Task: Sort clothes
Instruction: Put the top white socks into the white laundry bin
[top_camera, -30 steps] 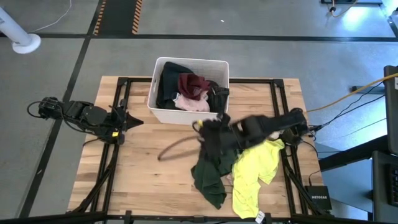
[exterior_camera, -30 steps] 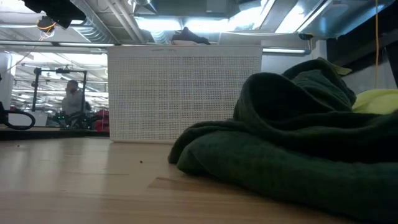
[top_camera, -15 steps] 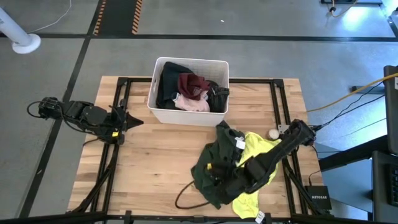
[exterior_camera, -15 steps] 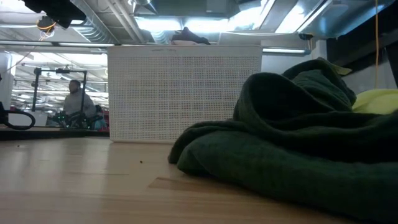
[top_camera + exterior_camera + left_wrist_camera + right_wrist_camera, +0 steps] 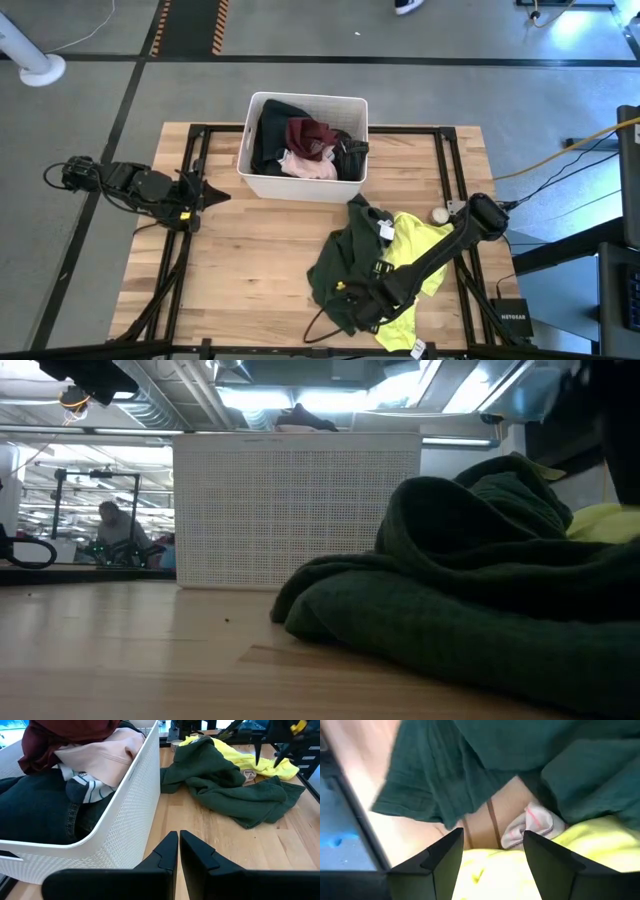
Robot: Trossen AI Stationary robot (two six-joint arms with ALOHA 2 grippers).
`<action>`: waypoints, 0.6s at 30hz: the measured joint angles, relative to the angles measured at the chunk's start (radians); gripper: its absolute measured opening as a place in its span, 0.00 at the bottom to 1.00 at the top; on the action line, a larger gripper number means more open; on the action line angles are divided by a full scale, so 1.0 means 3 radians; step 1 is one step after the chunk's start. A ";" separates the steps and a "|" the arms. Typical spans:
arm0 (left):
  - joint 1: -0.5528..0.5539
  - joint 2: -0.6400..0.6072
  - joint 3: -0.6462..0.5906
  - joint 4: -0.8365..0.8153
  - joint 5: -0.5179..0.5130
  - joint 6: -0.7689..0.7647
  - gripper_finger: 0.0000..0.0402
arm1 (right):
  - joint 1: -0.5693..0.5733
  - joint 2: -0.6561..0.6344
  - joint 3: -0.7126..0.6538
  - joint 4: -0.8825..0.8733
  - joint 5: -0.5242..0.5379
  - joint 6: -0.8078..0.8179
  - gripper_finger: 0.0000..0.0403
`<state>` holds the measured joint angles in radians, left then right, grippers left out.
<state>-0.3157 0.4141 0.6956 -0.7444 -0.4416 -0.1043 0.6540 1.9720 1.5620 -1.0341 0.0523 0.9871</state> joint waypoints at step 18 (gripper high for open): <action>0.0000 0.0000 0.0000 0.0000 0.0000 0.0000 0.03 | 0.0000 0.0000 -0.0511 0.0180 0.0313 -0.0164 0.51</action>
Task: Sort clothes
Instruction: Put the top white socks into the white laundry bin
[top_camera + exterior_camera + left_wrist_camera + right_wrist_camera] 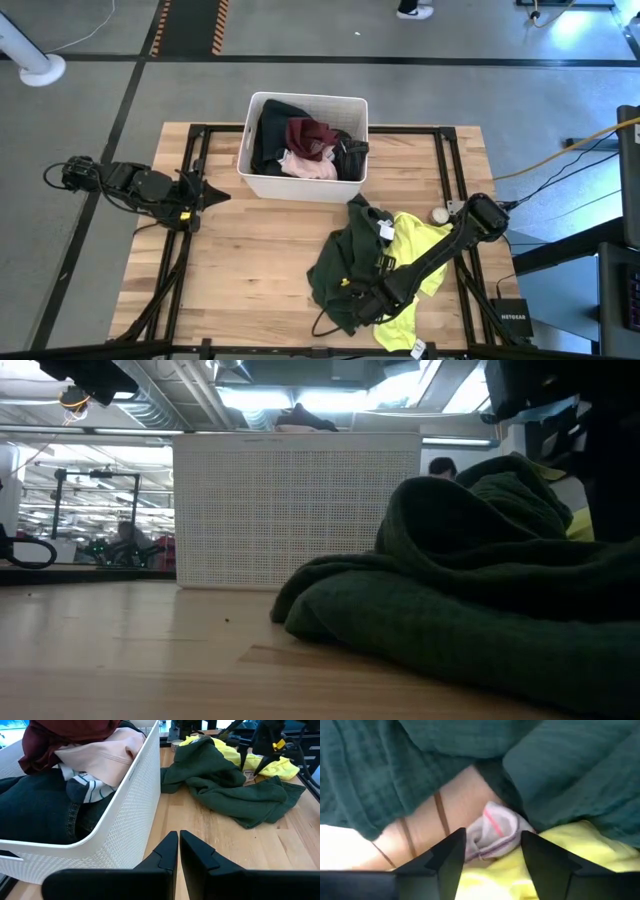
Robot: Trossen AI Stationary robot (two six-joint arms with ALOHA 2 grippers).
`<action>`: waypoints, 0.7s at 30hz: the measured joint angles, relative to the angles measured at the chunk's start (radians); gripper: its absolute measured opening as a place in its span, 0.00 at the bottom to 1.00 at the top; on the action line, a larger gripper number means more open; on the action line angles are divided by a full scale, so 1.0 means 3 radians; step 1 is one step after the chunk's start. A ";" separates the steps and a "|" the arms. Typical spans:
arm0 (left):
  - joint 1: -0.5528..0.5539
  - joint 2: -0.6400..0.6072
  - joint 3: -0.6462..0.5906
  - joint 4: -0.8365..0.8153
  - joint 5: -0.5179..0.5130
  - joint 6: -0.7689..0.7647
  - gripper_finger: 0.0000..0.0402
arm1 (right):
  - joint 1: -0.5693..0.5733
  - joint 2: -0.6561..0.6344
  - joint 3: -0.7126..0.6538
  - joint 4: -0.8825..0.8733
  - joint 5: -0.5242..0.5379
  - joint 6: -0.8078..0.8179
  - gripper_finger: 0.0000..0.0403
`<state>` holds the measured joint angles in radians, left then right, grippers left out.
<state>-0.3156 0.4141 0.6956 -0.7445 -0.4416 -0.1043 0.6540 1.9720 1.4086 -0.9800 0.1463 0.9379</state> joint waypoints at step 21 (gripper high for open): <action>0.0001 0.0000 0.0000 -0.0001 -0.0001 0.0001 0.03 | -0.0006 -0.0001 0.0698 -0.0352 0.0009 -0.0145 0.02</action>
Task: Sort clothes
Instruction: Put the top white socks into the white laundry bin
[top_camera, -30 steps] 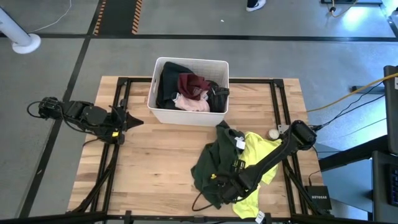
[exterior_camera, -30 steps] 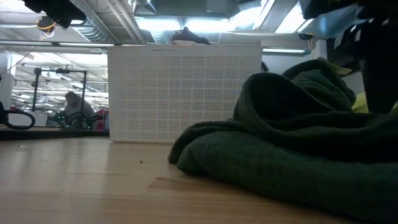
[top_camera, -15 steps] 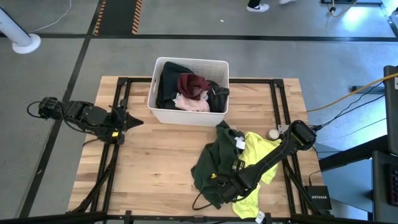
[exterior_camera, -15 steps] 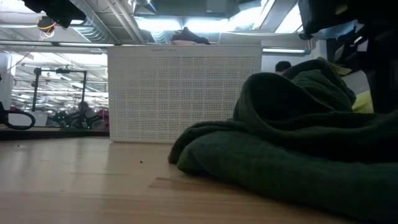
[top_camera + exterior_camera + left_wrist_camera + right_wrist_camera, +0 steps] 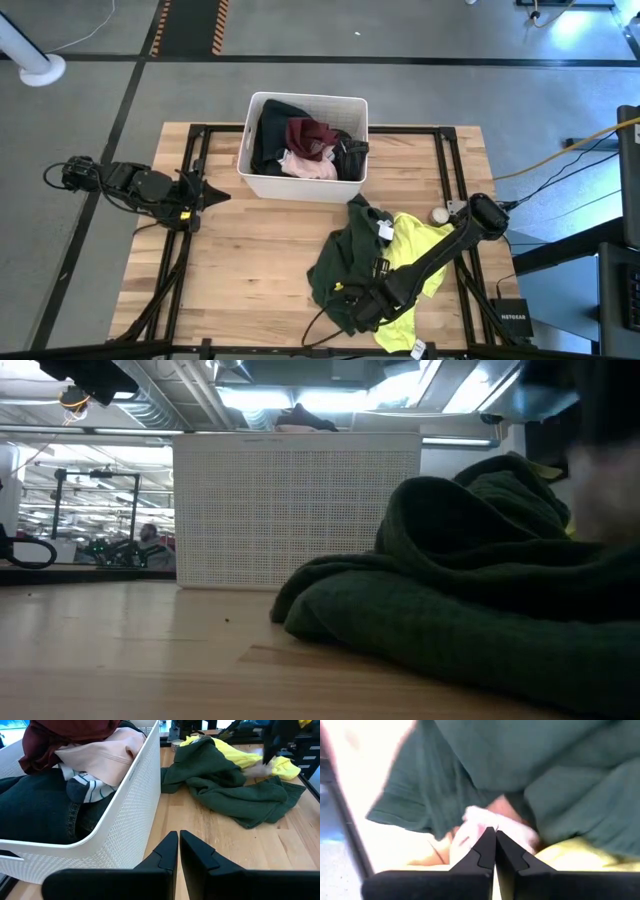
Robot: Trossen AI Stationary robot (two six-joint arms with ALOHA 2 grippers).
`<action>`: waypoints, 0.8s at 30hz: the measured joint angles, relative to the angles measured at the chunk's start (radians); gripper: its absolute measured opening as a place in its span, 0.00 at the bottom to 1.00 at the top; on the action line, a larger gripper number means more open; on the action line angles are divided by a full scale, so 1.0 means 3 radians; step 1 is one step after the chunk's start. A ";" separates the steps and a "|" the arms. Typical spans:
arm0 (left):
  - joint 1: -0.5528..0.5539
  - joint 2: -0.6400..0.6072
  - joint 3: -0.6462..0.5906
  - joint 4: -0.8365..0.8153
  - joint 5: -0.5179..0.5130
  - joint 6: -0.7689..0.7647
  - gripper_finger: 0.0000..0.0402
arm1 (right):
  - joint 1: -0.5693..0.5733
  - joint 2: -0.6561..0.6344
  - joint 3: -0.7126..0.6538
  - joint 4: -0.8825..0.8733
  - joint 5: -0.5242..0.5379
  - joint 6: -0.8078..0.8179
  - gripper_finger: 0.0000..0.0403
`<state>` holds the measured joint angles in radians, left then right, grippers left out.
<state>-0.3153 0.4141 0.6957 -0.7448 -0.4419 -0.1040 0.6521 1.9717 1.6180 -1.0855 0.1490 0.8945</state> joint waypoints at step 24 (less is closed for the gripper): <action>-0.0001 -0.0001 0.0000 0.0001 0.0001 0.0000 0.03 | -0.1026 -0.0005 0.1568 0.0428 0.1437 -0.1277 0.04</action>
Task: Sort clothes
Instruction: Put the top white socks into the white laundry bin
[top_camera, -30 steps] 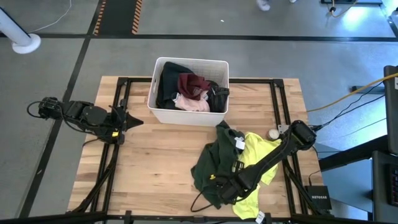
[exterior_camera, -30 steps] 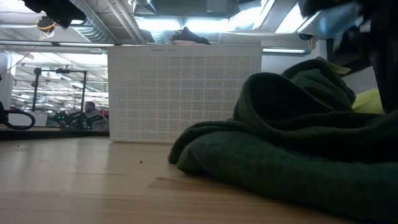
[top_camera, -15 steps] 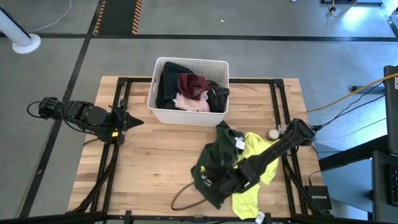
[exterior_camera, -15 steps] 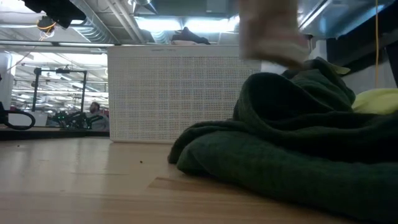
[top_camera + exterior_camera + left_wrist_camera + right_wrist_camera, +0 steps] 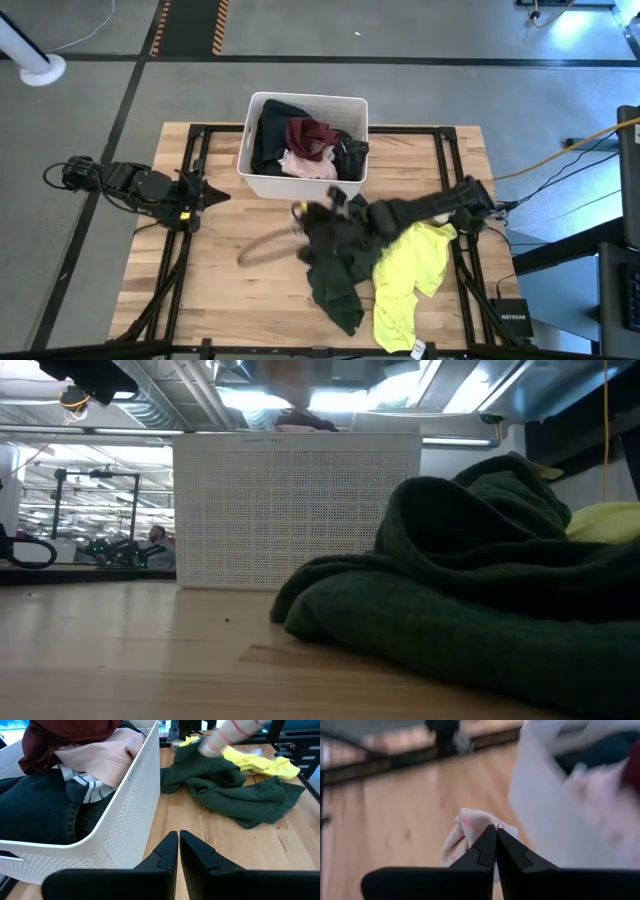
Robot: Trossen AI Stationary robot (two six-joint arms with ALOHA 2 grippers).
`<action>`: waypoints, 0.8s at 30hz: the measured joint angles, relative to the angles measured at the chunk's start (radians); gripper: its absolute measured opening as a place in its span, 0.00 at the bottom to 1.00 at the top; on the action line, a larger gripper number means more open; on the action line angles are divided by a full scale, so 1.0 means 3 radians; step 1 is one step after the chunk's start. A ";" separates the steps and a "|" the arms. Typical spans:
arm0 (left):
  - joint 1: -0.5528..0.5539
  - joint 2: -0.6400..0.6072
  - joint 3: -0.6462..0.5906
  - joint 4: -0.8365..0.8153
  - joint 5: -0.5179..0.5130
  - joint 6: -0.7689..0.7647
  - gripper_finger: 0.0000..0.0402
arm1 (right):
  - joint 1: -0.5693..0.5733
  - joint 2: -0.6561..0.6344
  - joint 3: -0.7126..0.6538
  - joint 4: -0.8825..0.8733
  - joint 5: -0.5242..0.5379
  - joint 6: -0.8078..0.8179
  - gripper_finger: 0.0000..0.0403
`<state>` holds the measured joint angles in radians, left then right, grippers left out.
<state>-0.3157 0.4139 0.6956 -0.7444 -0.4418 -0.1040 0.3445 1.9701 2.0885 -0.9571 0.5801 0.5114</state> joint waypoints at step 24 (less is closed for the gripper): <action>0.0000 0.0000 0.0000 0.0004 0.0001 0.0007 0.03 | -0.1327 0.0053 -0.0181 0.1781 -0.0481 -0.0971 0.19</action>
<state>-0.3157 0.4140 0.6956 -0.7434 -0.4416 -0.1018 -0.0535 1.9862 2.0342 -0.4227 0.4358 0.2200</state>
